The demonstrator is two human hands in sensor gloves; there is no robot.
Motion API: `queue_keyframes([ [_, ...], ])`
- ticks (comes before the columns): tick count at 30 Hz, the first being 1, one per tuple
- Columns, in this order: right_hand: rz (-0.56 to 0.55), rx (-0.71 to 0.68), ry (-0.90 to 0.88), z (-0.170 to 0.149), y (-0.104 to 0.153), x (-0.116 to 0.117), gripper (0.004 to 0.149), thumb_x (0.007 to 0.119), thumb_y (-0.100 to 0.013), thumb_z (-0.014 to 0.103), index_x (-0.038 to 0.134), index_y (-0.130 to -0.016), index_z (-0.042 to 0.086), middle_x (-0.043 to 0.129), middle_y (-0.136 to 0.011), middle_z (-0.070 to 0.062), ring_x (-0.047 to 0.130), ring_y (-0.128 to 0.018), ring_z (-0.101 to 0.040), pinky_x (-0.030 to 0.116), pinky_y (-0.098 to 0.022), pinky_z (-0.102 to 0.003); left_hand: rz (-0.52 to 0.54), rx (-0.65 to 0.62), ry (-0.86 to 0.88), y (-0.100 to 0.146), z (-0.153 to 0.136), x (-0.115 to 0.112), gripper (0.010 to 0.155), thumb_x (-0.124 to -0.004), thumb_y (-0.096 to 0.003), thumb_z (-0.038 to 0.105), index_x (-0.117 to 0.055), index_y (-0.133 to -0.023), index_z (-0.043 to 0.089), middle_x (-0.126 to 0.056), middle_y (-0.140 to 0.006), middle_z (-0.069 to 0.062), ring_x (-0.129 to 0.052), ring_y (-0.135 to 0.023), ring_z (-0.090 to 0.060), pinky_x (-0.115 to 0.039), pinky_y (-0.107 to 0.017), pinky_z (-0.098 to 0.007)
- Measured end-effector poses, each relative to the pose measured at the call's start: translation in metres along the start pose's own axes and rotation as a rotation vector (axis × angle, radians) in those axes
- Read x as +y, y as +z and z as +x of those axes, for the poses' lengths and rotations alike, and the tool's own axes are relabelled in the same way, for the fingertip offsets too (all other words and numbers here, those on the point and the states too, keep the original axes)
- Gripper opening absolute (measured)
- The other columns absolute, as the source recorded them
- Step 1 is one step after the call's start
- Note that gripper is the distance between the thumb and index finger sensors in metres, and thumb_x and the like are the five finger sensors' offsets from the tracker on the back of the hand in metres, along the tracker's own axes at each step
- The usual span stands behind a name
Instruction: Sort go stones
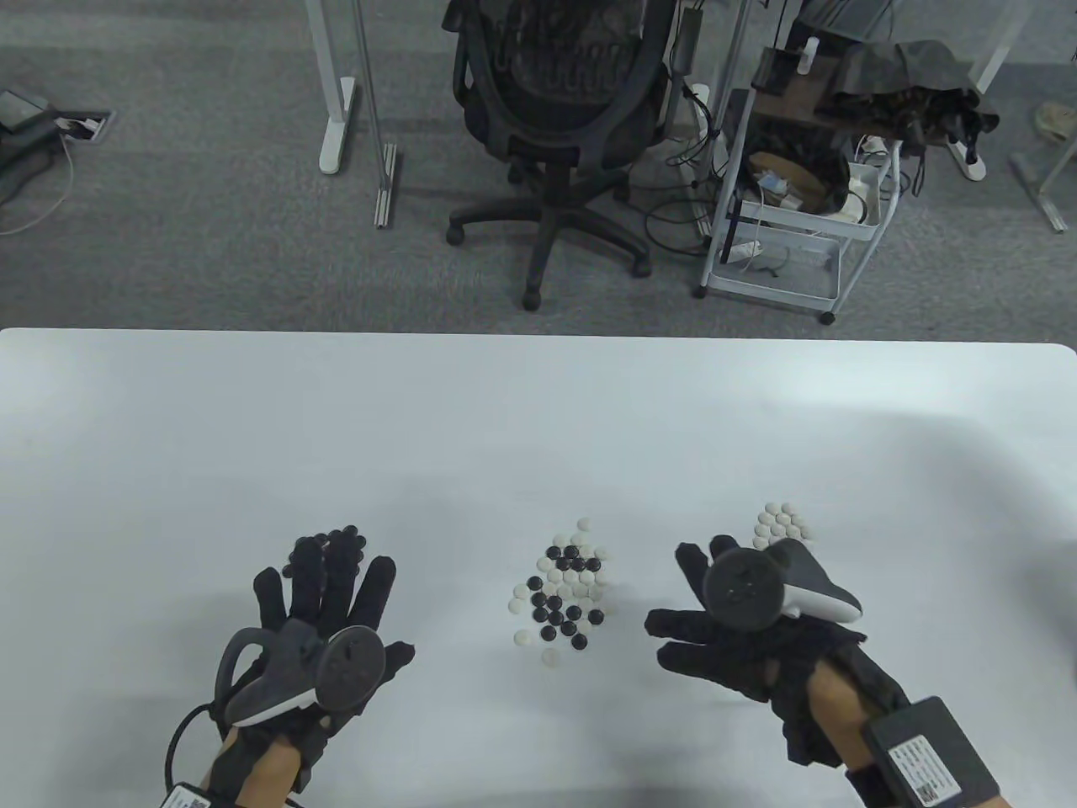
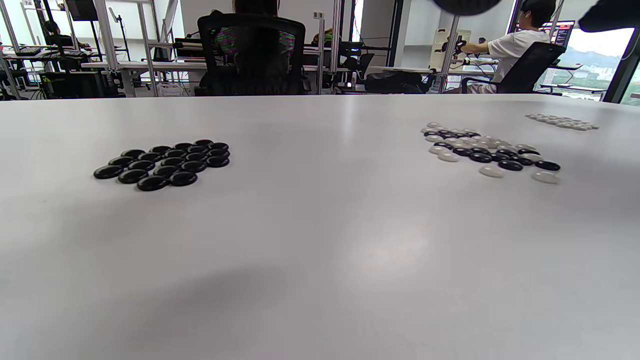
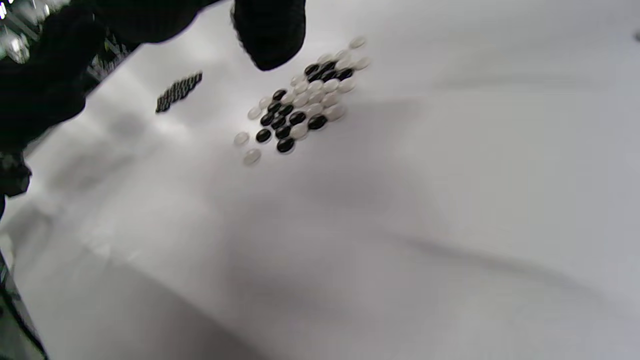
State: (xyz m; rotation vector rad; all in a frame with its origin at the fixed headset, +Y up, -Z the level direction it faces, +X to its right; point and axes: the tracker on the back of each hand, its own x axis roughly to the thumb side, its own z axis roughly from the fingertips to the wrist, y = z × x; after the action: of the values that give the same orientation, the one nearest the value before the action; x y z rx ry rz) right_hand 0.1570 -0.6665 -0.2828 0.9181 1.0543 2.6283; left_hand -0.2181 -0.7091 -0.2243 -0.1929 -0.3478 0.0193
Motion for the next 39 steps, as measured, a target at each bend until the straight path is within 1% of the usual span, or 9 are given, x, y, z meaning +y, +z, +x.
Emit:
queue_keyframes([
  [4,0.158,0.01,0.155,0.041,-0.036,-0.01,0.063,0.058,-0.056,0.053,0.06,-0.111,0.021,-0.004,-0.108,-0.028,-0.015,-0.085,-0.057,0.001,-0.05,-0.081,-0.008,0.011,0.005,0.001,-0.003,-0.001,0.08,-0.046,-0.0615,0.054,-0.01,-0.118,0.011,0.011,-0.114,-0.037,0.013,-0.093,-0.062,-0.004,-0.056,-0.085],
  [8,0.279,0.035,0.266,0.06,-0.071,0.008,0.063,0.057,-0.056,0.053,0.055,-0.112,0.022,-0.012,-0.104,-0.025,-0.018,-0.082,-0.056,-0.001,-0.049,-0.081,0.009,0.016,0.011,0.003,-0.005,0.003,0.079,-0.046,-0.0616,0.054,-0.011,-0.118,0.011,0.011,-0.115,-0.037,0.013,-0.093,-0.062,-0.004,-0.056,-0.085],
  [12,0.362,0.054,0.308,0.061,-0.095,0.031,0.065,0.056,-0.056,0.052,0.047,-0.113,0.023,-0.018,-0.1,-0.023,-0.02,-0.081,-0.055,-0.002,-0.049,-0.08,0.025,0.014,0.019,0.007,-0.006,0.006,0.078,-0.047,-0.0619,0.054,-0.013,-0.118,0.013,0.01,-0.115,-0.037,0.013,-0.093,-0.062,-0.004,-0.056,-0.085],
  [15,0.374,0.072,0.303,0.056,-0.104,0.04,0.067,0.055,-0.056,0.052,0.038,-0.114,0.023,-0.021,-0.097,-0.024,-0.022,-0.081,-0.055,-0.003,-0.048,-0.08,0.031,0.01,0.026,0.009,-0.006,0.007,0.078,-0.047,-0.0619,0.054,-0.012,-0.118,0.012,0.01,-0.115,-0.037,0.014,-0.093,-0.062,-0.004,-0.056,-0.085],
  [21,0.349,0.065,0.27,0.047,-0.104,0.054,0.07,0.054,-0.056,0.052,0.028,-0.113,0.023,-0.023,-0.097,-0.025,-0.022,-0.081,-0.056,-0.003,-0.049,-0.08,0.029,0.005,0.031,0.008,-0.006,0.006,0.079,-0.047,-0.0619,0.054,-0.011,-0.118,0.011,0.011,-0.115,-0.037,0.014,-0.093,-0.062,-0.004,-0.056,-0.085],
  [24,0.347,0.063,0.258,0.039,-0.092,0.063,0.068,0.055,-0.056,0.052,0.032,-0.113,0.023,-0.02,-0.098,-0.025,-0.021,-0.081,-0.055,-0.002,-0.049,-0.08,0.023,0.005,0.032,0.008,-0.005,0.006,0.079,-0.047,-0.0621,0.054,-0.011,-0.118,0.01,0.011,-0.114,-0.037,0.014,-0.093,-0.062,-0.004,-0.056,-0.085],
  [29,0.28,0.06,0.188,0.022,-0.07,0.068,0.073,0.054,-0.056,0.052,0.022,-0.113,0.022,-0.02,-0.098,-0.028,-0.019,-0.081,-0.057,-0.001,-0.049,-0.081,0.016,-0.003,0.023,0.007,-0.003,0.006,0.08,-0.047,-0.062,0.054,-0.01,-0.118,0.011,0.011,-0.114,-0.037,0.014,-0.093,-0.062,-0.003,-0.056,-0.085],
  [34,0.248,0.022,0.181,0.04,-0.087,0.058,0.074,0.054,-0.056,0.053,0.02,-0.113,0.021,-0.022,-0.097,-0.027,-0.02,-0.082,-0.057,-0.002,-0.049,-0.081,0.009,0.001,0.025,0.007,-0.003,0.005,0.08,-0.047,-0.0621,0.054,-0.011,-0.118,0.011,0.011,-0.114,-0.038,0.014,-0.092,-0.062,-0.003,-0.056,-0.086],
  [39,0.294,0.034,0.168,0.041,-0.103,0.066,0.074,0.053,-0.055,0.053,0.022,-0.113,0.02,-0.022,-0.097,-0.027,-0.02,-0.081,-0.057,-0.001,-0.049,-0.081,0.016,0.002,0.032,0.009,-0.003,0.007,0.08,-0.047,-0.0622,0.054,-0.011,-0.118,0.01,0.011,-0.114,-0.037,0.014,-0.092,-0.062,-0.003,-0.056,-0.085],
])
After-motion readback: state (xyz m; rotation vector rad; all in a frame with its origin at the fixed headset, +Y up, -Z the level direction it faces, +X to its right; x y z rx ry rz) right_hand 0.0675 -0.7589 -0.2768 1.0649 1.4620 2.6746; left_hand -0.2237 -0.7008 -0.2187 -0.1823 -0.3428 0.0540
